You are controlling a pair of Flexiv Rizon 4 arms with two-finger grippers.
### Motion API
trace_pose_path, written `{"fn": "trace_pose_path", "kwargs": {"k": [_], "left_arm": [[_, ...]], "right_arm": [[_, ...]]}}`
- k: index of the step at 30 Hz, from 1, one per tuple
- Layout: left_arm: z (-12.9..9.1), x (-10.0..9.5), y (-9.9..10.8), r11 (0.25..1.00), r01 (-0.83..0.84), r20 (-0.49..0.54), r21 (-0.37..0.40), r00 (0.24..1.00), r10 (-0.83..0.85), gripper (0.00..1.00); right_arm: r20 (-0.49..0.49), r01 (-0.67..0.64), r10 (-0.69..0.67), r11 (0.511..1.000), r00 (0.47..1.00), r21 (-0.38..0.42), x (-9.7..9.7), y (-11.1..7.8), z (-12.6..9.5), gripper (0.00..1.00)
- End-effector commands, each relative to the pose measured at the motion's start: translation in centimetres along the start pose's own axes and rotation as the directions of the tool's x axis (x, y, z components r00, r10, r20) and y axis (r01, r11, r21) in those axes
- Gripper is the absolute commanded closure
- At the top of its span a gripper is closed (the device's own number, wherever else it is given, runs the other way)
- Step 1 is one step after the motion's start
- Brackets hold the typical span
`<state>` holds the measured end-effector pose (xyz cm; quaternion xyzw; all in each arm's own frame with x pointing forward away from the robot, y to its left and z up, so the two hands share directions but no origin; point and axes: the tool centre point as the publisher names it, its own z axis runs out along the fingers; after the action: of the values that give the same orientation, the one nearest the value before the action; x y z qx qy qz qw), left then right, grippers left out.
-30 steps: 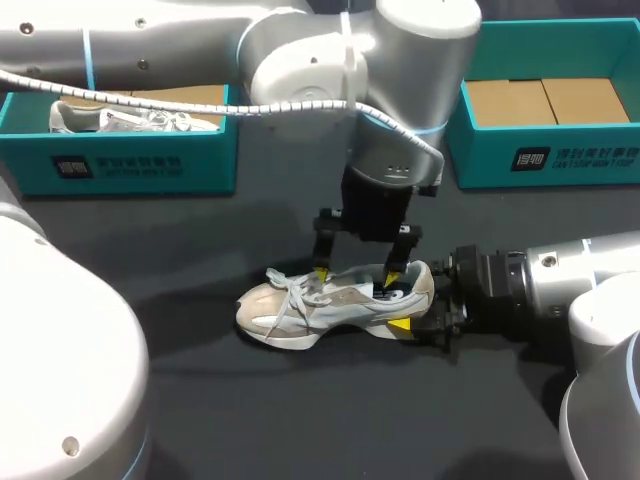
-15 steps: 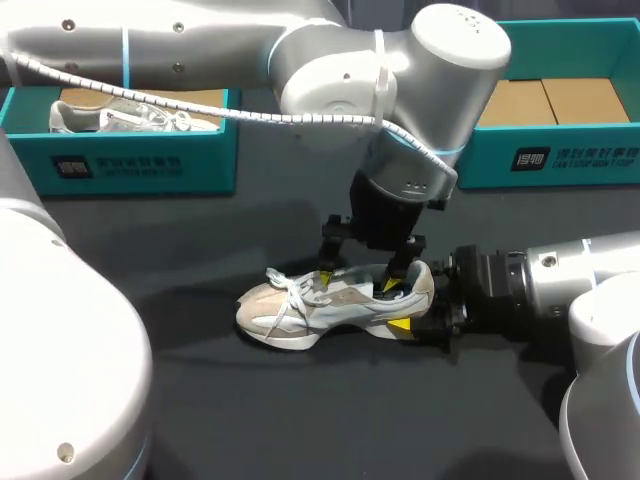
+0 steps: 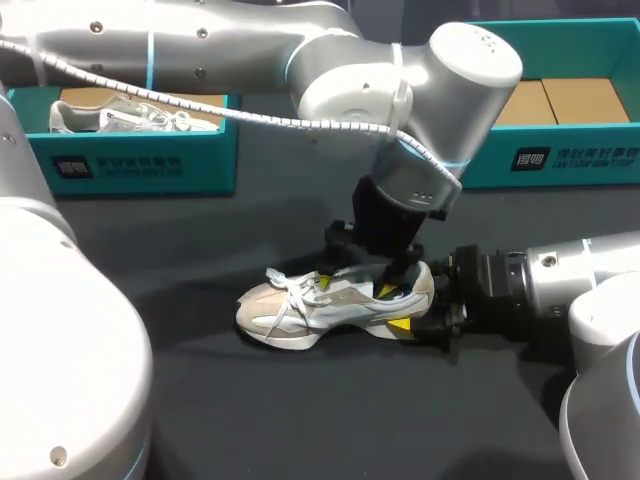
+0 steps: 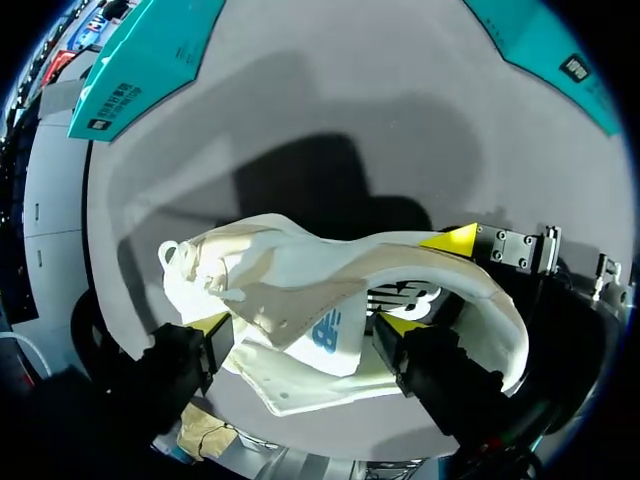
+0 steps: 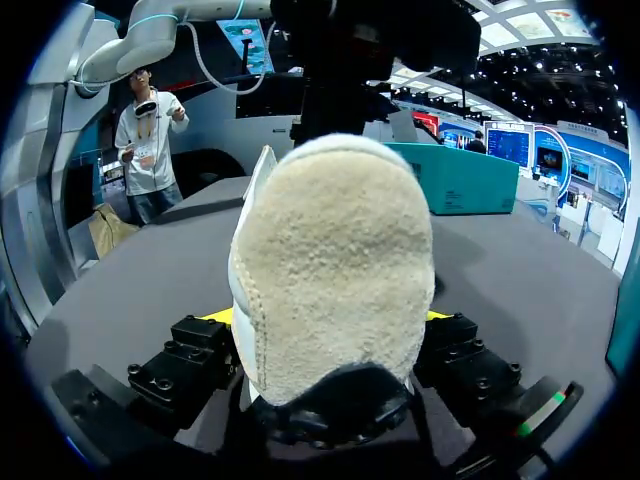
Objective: Take the shoe out of the shoebox, open the shoe tongue, remove and reinsert the insole, then place the shoe into the shoebox
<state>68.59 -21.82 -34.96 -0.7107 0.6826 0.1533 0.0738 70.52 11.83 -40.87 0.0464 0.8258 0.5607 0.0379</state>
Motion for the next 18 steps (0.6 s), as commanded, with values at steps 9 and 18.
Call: {"fn": "trace_pose_path", "kwargs": {"k": [9, 18], "left_arm": [[-0.3, -0.9, 1.5, 0.999, 0.027, 0.104, 0.027, 0.994, -0.029, 0.30], [-0.6, -2.1, 1.9, 0.999, 0.028, 0.111, 0.014, 0.993, -0.030, 0.51]], "right_arm": [[0.000, 0.000, 0.000, 1.000, 1.000, 0.003, 0.0, -0.1, -0.1, 1.00], [0.000, 0.000, 0.000, 1.000, 1.000, 0.003, 0.0, -0.1, -0.1, 1.00]]}}
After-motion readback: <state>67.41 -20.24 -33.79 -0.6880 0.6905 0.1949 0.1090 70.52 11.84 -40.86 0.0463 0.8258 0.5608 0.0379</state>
